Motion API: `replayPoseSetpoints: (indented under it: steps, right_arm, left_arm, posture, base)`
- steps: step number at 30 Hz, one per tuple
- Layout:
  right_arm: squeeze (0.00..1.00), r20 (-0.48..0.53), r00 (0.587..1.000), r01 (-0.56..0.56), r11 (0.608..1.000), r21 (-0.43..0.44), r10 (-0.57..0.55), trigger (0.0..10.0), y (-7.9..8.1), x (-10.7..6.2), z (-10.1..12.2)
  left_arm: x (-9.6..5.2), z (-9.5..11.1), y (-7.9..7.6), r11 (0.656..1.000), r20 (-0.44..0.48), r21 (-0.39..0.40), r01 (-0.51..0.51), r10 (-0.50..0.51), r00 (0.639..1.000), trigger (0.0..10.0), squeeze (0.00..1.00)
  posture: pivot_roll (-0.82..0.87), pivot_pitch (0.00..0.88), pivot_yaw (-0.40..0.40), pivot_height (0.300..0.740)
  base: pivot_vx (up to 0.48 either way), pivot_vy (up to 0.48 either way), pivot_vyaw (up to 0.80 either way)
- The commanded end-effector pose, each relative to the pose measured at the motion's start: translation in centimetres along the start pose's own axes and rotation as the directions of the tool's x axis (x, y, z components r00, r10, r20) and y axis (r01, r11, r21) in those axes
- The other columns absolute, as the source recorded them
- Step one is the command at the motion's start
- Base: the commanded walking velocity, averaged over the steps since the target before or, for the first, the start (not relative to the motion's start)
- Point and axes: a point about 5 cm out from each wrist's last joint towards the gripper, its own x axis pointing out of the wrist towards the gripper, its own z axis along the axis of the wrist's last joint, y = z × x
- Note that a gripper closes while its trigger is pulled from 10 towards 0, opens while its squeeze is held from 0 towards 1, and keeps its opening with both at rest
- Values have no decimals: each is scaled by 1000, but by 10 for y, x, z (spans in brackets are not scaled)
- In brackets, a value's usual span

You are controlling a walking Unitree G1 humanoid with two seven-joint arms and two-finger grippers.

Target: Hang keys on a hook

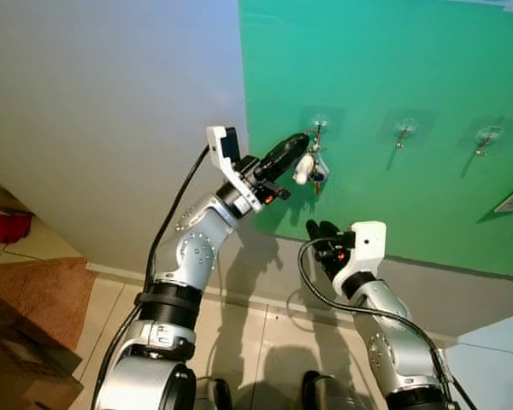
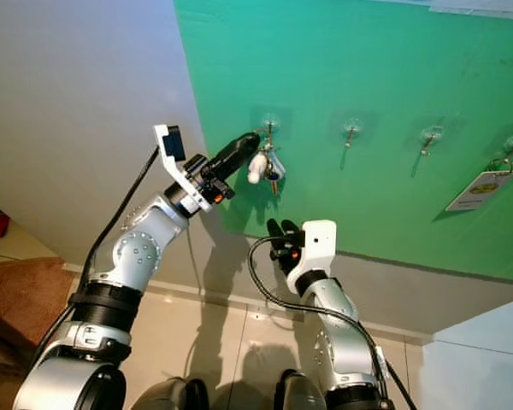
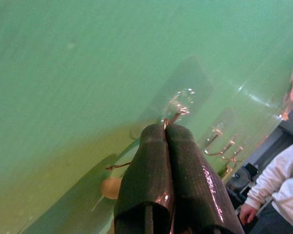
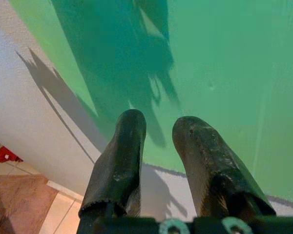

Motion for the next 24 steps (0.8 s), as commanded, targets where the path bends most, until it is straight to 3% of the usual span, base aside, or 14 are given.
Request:
replayPoseSetpoints:
  steps: [1,11,12,13,24]
  right_arm:
    - [0,3,1000,9,1000,11,-9,10000,0,-2,1]
    - [0,2,1000,4,1000,8,-4,10000,0,-1,3]
    - [0,2,1000,4,1000,8,-4,10000,0,-1,3]
    - [0,2,1000,4,1000,8,-4,10000,0,-1,3]
    - [0,-3,1000,3,1000,2,-3,10000,-2,1,4]
  left_arm:
    - [0,-1,4,999,-11,8,-34,34,999,10000,0]
    - [-5,-8,8,998,-16,-4,-69,69,997,10000,0]
    - [-5,-8,8,998,-16,-4,-68,68,998,10000,227]
    - [-5,-9,8,998,-16,-3,-68,68,998,10000,1000]
    - [-25,-8,4,1000,-11,4,-31,31,999,10000,1000]
  posture:
    - [-22,141,59,740]
    - [-19,142,54,740]
    - [-19,142,55,740]
    - [-19,141,53,740]
    - [-15,132,48,740]
  base:
    - [0,0,0]
    - [0,0,0]
    - [0,0,0]
    - [0,0,0]
    - [0,0,0]
